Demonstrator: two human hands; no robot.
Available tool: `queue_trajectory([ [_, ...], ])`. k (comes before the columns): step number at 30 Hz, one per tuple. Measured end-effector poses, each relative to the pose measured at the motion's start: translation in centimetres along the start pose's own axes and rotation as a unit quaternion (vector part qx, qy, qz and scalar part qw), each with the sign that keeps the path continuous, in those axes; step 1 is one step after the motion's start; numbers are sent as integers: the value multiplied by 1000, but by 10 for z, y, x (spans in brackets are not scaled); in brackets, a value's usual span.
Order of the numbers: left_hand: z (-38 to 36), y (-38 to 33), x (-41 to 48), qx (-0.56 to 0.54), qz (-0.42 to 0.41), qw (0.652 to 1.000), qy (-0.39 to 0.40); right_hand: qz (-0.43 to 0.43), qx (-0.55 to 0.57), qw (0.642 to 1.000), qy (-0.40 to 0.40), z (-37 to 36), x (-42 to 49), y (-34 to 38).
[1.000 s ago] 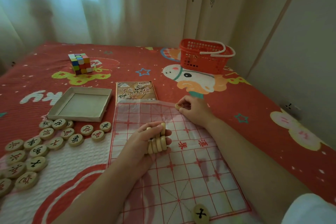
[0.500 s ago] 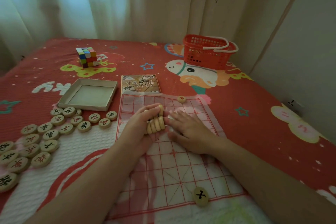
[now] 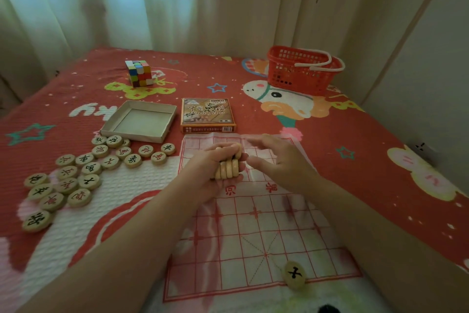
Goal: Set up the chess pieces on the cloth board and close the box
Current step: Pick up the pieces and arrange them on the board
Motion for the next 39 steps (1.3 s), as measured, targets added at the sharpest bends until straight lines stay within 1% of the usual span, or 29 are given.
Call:
queue_trajectory([
  [2,-1,3,-1,23,6,1000,5,4,65,998,-1,-1,5,12],
  [5,-1,7,-1,24,16,999,18,22,97,995,-21,-4,8,19],
  [8,-2,7,-1,-37,31,998,40,39,145,987,-61,2,7,18],
  [10,0,4,0,-74,25,996,41,48,194,978,-68,4,6,17],
  [12,0,4,1,-84,23,995,43,62,213,973,-66,5,5,17],
  [16,0,5,3,-82,29,995,39,103,179,975,-78,7,4,17],
  [23,3,1,5,-12,-2,1000,8,179,100,974,-95,12,3,24],
  [28,4,1,4,1,-4,1000,5,224,72,967,-101,15,-1,29],
  [36,0,0,2,6,-14,1000,27,205,84,972,-83,14,-3,27],
  [39,-1,-2,1,12,-20,999,33,156,116,978,-78,13,-1,22],
])
Point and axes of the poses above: each hand's wrist, its own x-axis towards the middle knuckle, its own z-axis out of the back of the hand, y = z × x, the point moved 8 cm from there along x, towards the middle knuckle, and after that the axes turned 6 degrees about -y, right-handed, at the moved point
